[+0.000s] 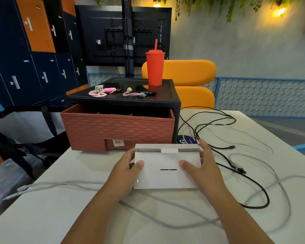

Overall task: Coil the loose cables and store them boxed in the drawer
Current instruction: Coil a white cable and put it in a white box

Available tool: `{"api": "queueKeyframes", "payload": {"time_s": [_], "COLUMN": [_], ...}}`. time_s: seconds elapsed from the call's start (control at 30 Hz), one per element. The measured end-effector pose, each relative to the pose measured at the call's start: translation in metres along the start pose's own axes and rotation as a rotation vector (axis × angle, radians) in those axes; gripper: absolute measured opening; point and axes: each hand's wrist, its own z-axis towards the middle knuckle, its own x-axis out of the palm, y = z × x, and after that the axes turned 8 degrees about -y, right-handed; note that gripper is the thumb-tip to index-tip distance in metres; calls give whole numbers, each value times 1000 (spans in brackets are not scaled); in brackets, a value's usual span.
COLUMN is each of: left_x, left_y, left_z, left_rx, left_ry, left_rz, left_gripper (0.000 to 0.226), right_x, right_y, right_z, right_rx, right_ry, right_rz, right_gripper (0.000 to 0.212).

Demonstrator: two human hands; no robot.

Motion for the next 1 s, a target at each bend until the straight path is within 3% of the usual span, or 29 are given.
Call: {"api": "queueKeyframes", "payload": {"time_s": [0.1, 0.23, 0.4, 0.77, 1.0], "left_x": [0, 2, 4, 4, 4], "left_y": [0, 1, 0, 0, 0], "left_z": [-2, -4, -3, -4, -6], "left_rx": [-10, 15, 35, 67, 64], "left_ry": [22, 57, 63, 66, 64], "left_rz": [34, 72, 87, 94, 85], "left_gripper": [61, 75, 78, 78, 75], "right_x": [-1, -1, -1, 1, -1], "right_y": [4, 7, 6, -3, -2], "right_z": [-4, -6, -4, 1, 0], "right_rx": [-4, 13, -37, -85, -81], "right_ry": [13, -49, -90, -73, -22], "right_rz": [69, 73, 76, -59, -94], "right_gripper": [100, 91, 70, 75, 62]}}
